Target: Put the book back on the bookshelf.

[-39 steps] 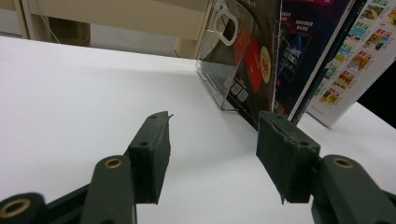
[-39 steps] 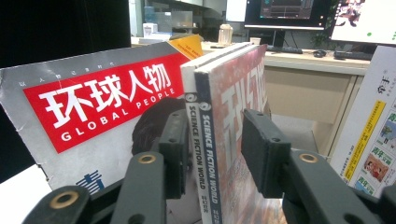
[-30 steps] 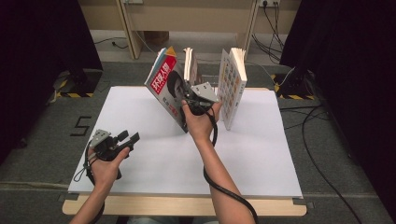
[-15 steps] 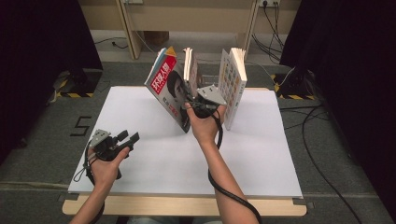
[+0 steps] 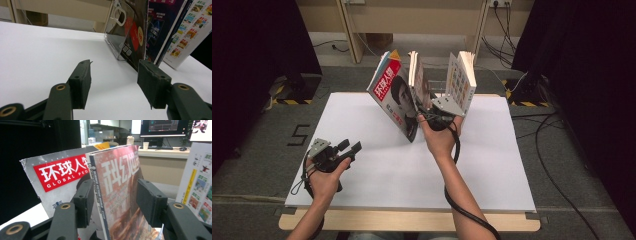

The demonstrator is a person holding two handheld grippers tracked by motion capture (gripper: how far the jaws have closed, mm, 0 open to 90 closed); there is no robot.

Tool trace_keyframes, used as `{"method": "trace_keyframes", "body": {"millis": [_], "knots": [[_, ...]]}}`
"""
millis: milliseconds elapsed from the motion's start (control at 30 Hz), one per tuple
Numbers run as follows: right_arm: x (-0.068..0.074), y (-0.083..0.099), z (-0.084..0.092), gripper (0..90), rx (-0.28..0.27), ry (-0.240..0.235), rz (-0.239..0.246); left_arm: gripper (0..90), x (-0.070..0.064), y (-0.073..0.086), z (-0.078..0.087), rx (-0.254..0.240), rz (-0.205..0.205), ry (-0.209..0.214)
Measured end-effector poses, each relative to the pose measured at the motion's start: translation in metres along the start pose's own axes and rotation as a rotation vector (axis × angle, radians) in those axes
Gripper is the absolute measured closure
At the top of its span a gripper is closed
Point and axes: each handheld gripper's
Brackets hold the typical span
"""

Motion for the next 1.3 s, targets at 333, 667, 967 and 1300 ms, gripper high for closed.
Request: {"method": "trace_keyframes", "body": {"millis": [333,667,967,1300], "knots": [[-0.019,0.011,0.015,49.2,0.022,0.037,0.011,43.8,-0.001,0.001,0.000,0.002,0.000,0.001],[-0.030,0.024,0.024,49.1,0.045,0.061,0.009,43.9,0.000,0.001,0.001,0.000,0.002,0.000],[-0.036,0.033,0.030,49.1,0.060,0.074,0.015,44.0,-0.001,0.001,0.002,0.000,0.000,0.002],[-0.041,0.043,0.038,49.0,0.079,0.087,0.020,43.9,-0.001,0.002,0.001,0.003,0.001,-0.001]]}}
Point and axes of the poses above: each handheld gripper's, and its own axes: z roughly backward along the jaws, y roughly out of its underside, x roughly to its left, and after that the axes turned 12 degrees about x, right-handed
